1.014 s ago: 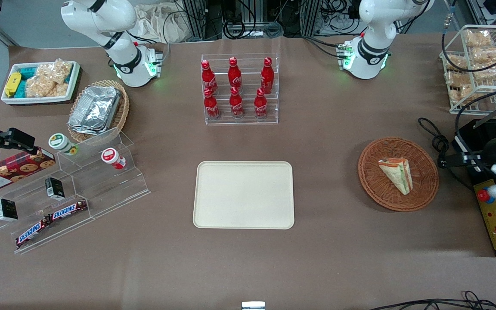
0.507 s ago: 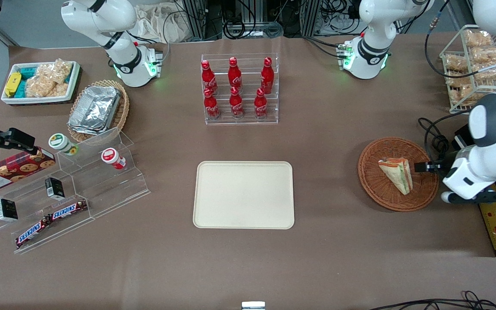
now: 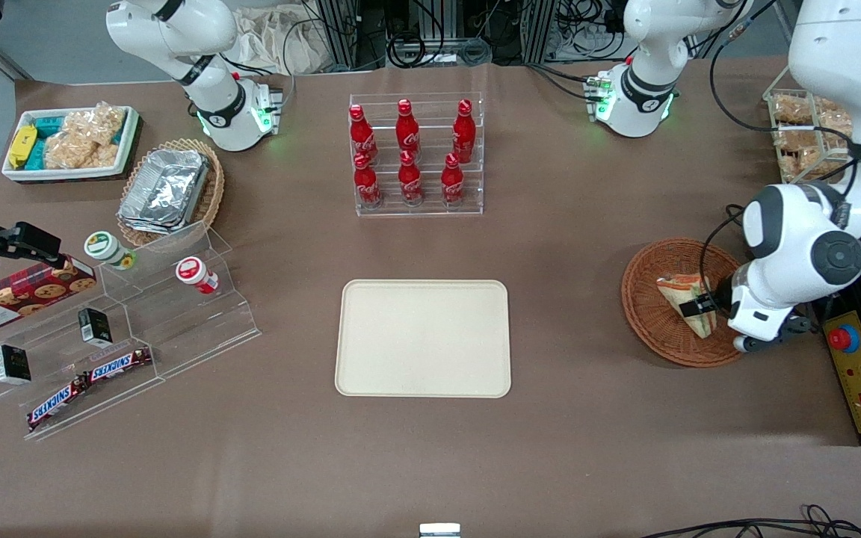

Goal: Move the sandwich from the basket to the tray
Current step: 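Lower the open left gripper over the sandwich in the wicker basket, then close the left gripper on the sandwich and lift it from the basket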

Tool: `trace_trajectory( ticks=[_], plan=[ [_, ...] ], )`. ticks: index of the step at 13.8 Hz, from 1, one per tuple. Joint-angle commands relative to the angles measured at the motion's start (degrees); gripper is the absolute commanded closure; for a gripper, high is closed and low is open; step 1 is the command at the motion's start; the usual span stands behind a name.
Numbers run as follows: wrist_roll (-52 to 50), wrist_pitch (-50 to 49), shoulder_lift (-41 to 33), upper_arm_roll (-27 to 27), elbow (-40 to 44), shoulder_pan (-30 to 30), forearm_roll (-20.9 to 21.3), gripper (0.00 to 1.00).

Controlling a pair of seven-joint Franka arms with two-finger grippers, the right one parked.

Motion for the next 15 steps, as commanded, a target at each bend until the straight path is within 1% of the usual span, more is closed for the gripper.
trace_trajectory(
  ticks=[1, 2, 3, 4, 5, 6, 8, 11, 13, 15],
  plan=[
    [-2.6, 5.1, 0.4, -0.4, -3.5, 0.8, 0.0, 0.02],
    [-2.6, 5.7, 0.7, -0.4, -4.1, 0.8, 0.1, 0.06],
    [-2.6, 5.9, 1.1, -0.4, -4.1, 0.8, 0.2, 0.25],
    [-2.6, 5.5, 0.9, -0.4, -4.0, 0.7, 0.3, 0.60],
    [-2.3, 4.4, 0.6, -0.5, -3.7, 0.6, 0.4, 0.83],
    [-2.0, 1.5, 0.1, -0.7, -2.7, 0.5, 0.5, 1.00],
    [-2.1, -11.3, -0.9, -1.2, 4.4, 0.0, 0.5, 1.00],
    [-2.5, -29.7, -1.9, -5.3, 20.0, 0.0, -0.2, 1.00],
    [-2.5, -37.8, -2.0, -8.3, 29.9, -0.1, -0.3, 1.00],
    [-1.8, -43.7, -2.1, -10.9, 37.4, -0.2, -0.3, 1.00]
  ],
)
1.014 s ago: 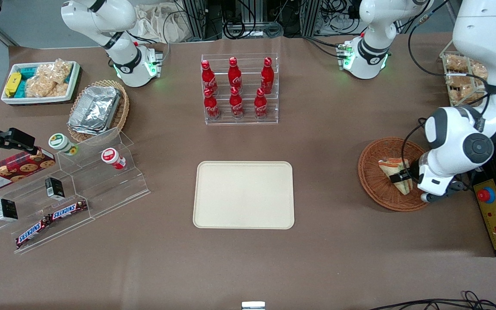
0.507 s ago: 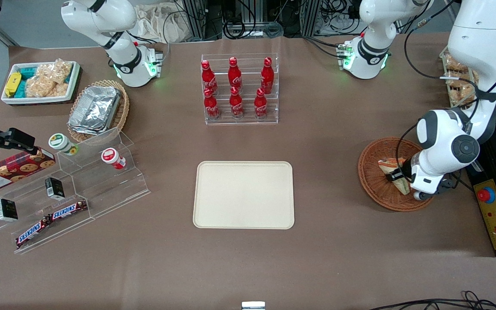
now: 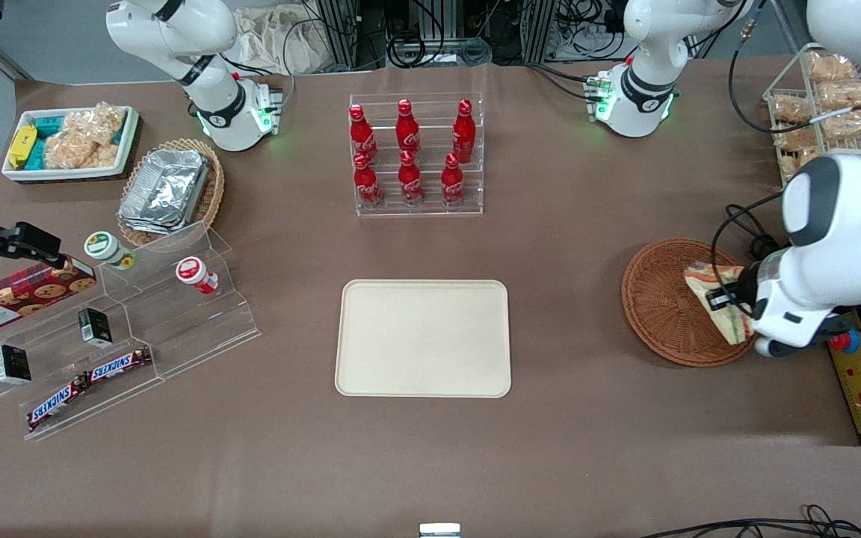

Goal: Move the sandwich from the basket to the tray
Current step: 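Carry the sandwich to the cream tray and release it there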

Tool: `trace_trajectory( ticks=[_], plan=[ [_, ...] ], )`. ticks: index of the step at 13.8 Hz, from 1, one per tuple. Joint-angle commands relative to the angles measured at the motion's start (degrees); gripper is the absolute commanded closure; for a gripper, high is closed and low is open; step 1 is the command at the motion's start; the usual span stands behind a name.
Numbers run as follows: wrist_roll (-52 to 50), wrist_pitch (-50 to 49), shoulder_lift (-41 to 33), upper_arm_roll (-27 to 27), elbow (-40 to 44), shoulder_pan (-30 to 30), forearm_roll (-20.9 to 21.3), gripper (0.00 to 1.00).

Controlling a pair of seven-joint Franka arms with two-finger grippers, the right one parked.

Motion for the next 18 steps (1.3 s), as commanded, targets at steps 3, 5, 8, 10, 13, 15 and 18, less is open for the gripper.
trace_trajectory(
  ticks=[3, 5, 8, 10, 13, 15, 18],
  plan=[
    [0.1, -6.0, 2.4, -3.5, 13.9, -3.8, 0.6, 1.00],
    [-0.4, -0.1, 5.2, -3.3, 13.2, -9.0, 0.9, 1.00],
    [-0.8, 8.5, 12.7, -3.2, 13.1, -17.7, 3.9, 1.00],
    [-1.1, 13.5, 17.7, -3.0, 14.1, -22.1, 4.4, 1.00],
    [-2.9, 21.9, 24.2, -2.9, 14.6, -26.4, 4.4, 1.00],
    [-3.1, 25.7, 28.1, -2.9, 14.6, -28.4, 4.5, 1.00],
    [-4.1, 28.2, 32.2, -1.2, 14.4, -30.5, 4.5, 1.00]
  ],
)
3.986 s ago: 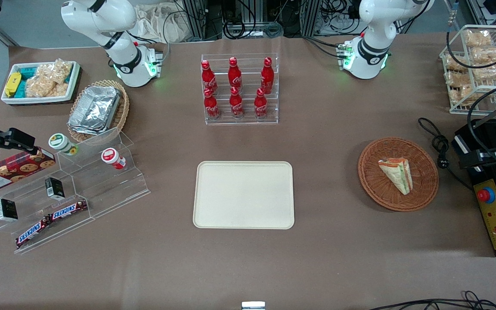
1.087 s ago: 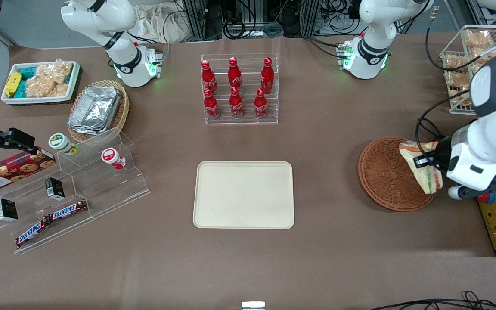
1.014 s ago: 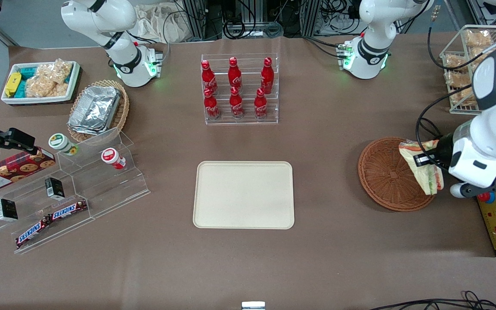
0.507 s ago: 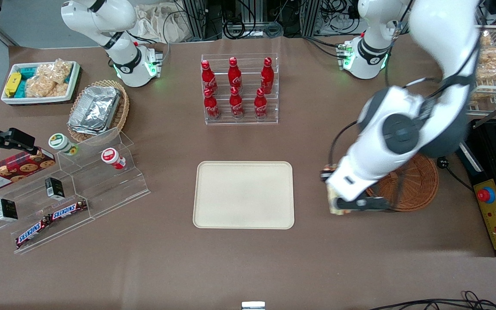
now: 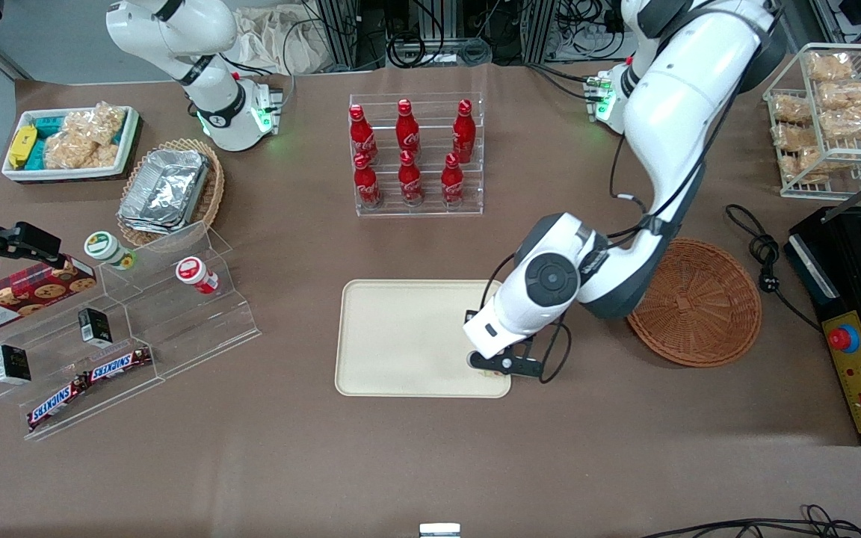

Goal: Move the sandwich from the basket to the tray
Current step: 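Carry the sandwich to the cream tray and release it there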

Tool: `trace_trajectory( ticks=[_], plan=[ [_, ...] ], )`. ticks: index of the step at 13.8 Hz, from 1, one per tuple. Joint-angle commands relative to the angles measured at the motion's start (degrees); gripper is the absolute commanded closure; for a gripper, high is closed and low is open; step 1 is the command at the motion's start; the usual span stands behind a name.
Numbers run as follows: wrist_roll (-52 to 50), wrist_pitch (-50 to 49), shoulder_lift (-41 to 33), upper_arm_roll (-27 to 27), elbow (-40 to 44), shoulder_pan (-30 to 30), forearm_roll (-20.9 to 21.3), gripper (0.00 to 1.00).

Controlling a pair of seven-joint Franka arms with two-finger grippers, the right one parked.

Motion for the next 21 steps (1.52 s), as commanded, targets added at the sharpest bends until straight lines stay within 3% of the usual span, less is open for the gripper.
trace_trajectory(
  ticks=[1, 2, 3, 4, 5, 11, 16, 21],
  plan=[
    [-1.7, 2.1, 3.0, 2.1, 2.1, -2.4, 0.9, 0.93],
    [-1.9, 2.1, 3.1, 2.5, 1.8, -2.6, 0.8, 0.80],
    [-3.3, 1.9, 3.1, 2.5, 1.7, -2.6, 0.8, 0.59],
    [-5.4, 1.7, 3.0, 2.5, 1.8, -2.6, 0.9, 0.17],
    [-6.7, 1.4, 2.7, 2.5, 1.8, -2.6, 1.0, 0.01],
    [-8.2, -11.8, -3.5, 2.5, 5.8, -1.1, 0.5, 0.01],
    [-4.7, -23.9, -17.3, 2.4, 6.1, 8.2, -0.2, 0.01],
    [12.7, -35.1, -26.7, 2.4, 6.0, 20.4, -0.2, 0.01]
  ],
)
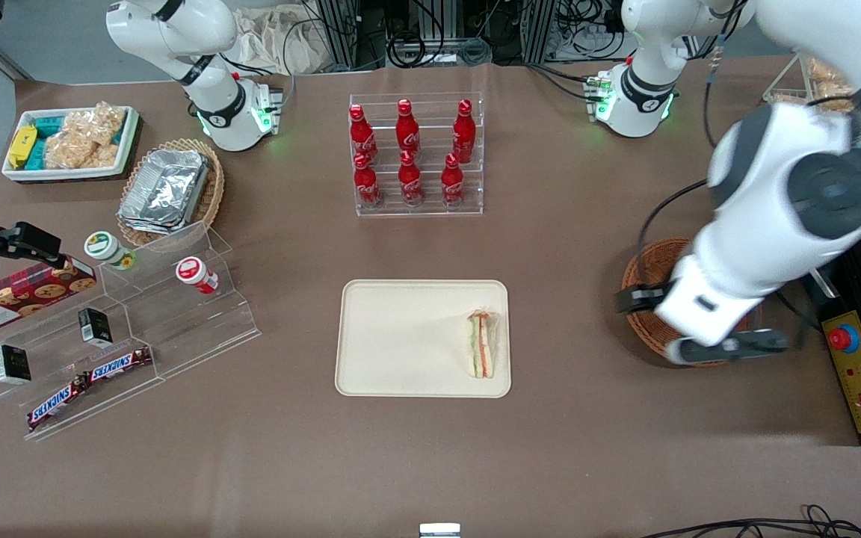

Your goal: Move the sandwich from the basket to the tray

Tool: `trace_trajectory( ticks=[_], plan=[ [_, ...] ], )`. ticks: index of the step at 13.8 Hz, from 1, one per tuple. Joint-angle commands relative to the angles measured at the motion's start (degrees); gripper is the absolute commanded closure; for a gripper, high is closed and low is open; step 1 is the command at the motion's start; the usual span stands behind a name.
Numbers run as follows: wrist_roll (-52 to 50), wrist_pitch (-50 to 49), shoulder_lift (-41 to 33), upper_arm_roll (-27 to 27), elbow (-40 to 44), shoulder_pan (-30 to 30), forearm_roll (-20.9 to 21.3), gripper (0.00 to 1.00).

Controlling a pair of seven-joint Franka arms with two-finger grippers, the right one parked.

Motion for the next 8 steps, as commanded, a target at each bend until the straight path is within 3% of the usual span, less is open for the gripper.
trace_trajectory(
  ticks=[1, 5, 8],
  plan=[
    [8.7, -3.3, -5.0, -0.4, -2.6, 6.1, -0.2, 0.01],
    [14.7, -3.3, -7.0, -0.3, -2.6, 12.3, -0.2, 0.01],
    [14.8, -3.3, -6.9, -0.3, -2.7, 12.7, -0.2, 0.01]
  ],
)
